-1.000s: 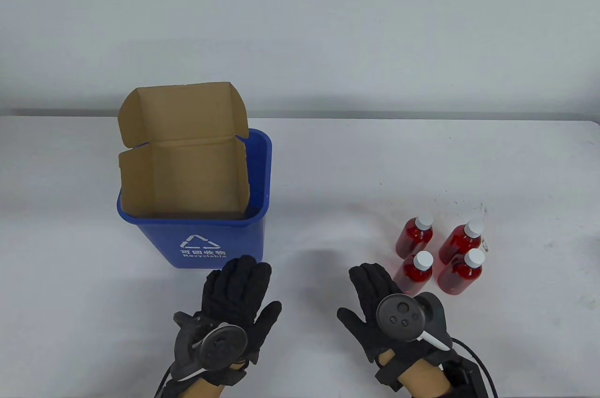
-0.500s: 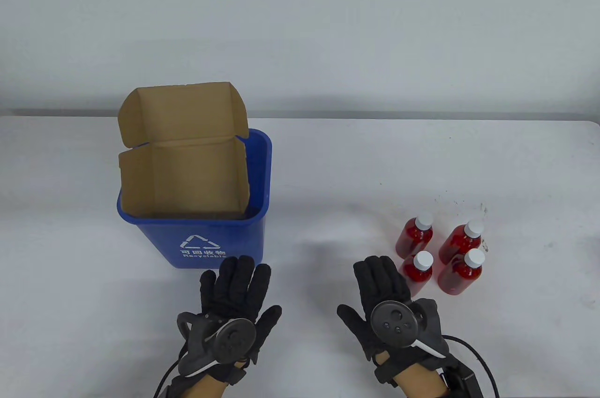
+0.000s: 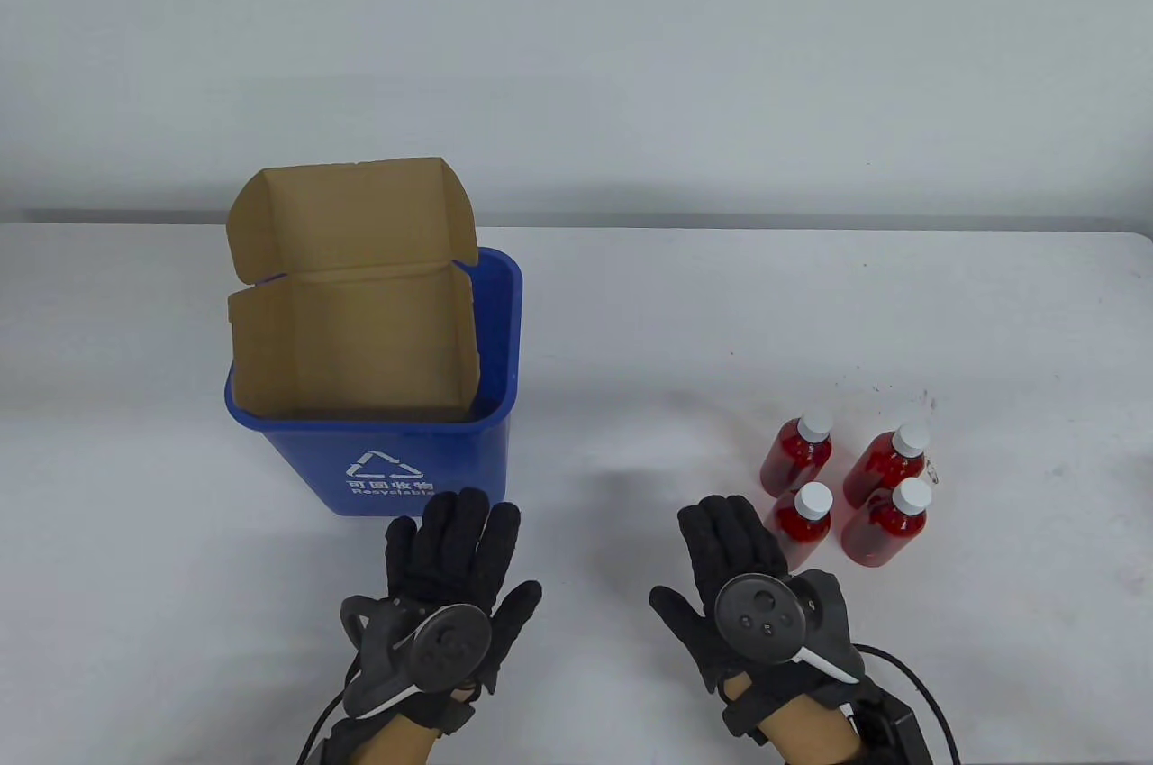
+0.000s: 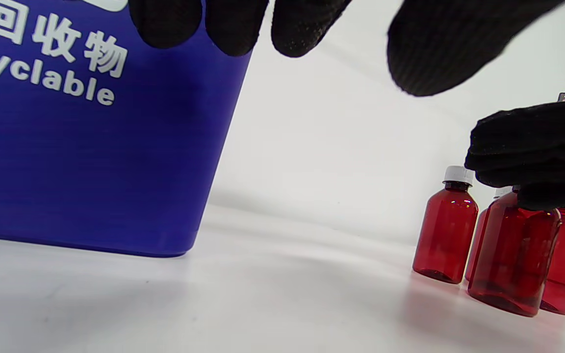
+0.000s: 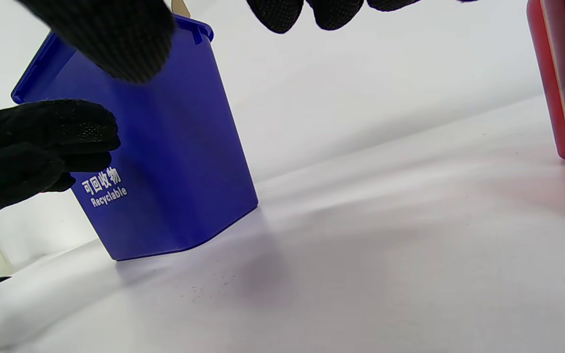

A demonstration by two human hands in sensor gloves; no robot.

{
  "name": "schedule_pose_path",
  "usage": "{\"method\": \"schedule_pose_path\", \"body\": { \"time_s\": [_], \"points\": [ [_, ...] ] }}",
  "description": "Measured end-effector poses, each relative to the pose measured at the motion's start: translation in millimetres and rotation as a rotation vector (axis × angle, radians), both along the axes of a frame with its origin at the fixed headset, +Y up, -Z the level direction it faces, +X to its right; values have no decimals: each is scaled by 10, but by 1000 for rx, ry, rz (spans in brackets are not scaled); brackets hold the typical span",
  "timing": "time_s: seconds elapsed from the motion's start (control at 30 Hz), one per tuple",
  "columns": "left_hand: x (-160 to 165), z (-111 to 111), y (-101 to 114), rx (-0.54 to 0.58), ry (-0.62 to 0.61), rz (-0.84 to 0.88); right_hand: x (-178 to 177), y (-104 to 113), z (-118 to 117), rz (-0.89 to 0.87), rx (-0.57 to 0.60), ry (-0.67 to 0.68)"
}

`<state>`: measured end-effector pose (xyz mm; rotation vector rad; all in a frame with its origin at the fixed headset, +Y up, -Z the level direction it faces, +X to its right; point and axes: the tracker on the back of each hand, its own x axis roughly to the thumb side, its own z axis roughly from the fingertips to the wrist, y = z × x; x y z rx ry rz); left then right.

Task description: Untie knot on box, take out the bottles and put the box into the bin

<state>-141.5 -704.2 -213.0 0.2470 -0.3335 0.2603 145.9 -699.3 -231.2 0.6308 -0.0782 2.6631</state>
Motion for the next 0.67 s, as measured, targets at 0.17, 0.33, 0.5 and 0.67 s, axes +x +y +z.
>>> {"method": "schedule_pose_path", "body": {
  "time_s": [0.17,0.33,0.5,0.67],
  "points": [
    [63,-28,12,-7,-12,5,14,-7,-10,-2,-5,4],
    [47,-36,9,-16,-13,4,34,-13,-25,-8,-10,-3],
    [45,-5,22,-7,-14,17,21,-19,-18,-2,-12,1],
    [36,3,0,-34,-14,12,2,-35,-23,0,-31,12]
  ]
}}
